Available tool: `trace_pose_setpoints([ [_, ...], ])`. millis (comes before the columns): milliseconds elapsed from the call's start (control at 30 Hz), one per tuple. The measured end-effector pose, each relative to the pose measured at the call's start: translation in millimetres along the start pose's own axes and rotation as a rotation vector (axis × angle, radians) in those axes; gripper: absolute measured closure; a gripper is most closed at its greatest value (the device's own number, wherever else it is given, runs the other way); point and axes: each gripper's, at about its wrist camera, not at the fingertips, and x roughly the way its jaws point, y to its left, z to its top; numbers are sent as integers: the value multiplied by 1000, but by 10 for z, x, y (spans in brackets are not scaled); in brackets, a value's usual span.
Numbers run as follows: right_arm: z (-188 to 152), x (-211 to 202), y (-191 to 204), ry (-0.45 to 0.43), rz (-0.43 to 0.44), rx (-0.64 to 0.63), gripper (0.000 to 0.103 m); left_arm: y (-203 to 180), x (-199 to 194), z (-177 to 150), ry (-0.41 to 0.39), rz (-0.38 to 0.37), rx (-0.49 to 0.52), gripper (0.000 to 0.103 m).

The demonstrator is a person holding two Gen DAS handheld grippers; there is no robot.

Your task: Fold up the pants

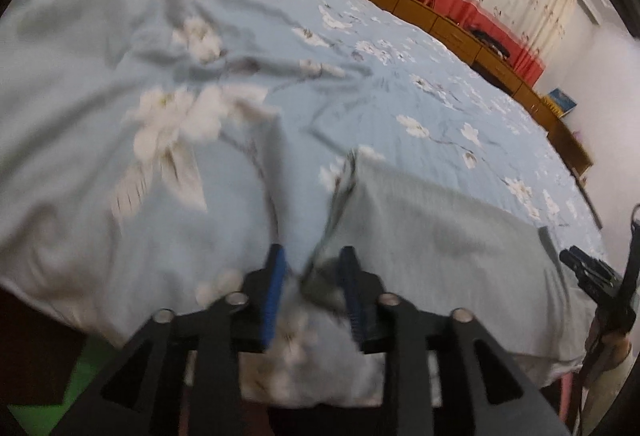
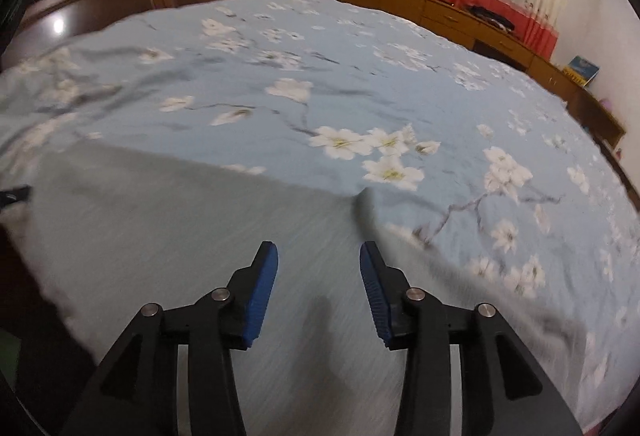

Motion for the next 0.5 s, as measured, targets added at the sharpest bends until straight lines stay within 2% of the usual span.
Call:
trace_pose_setpoints([
  [200, -349, -35, 114, 38, 40, 75, 55, -67, 91, -167, 36, 2, -73, 67],
  [300, -545, 50, 114, 77, 52, 126, 55, -103, 64, -187, 16, -13, -88, 64],
  [433, -634, 1, 113, 55, 49, 147, 55, -87, 46, -174, -10, -47, -133, 64],
  [467, -635, -10, 117, 59, 45, 145, 55, -87, 39, -168, -10, -46, -137, 71],
  [500, -637, -22, 125, 62, 43, 142, 55, -111, 27, -158, -10, -30, -119, 99],
])
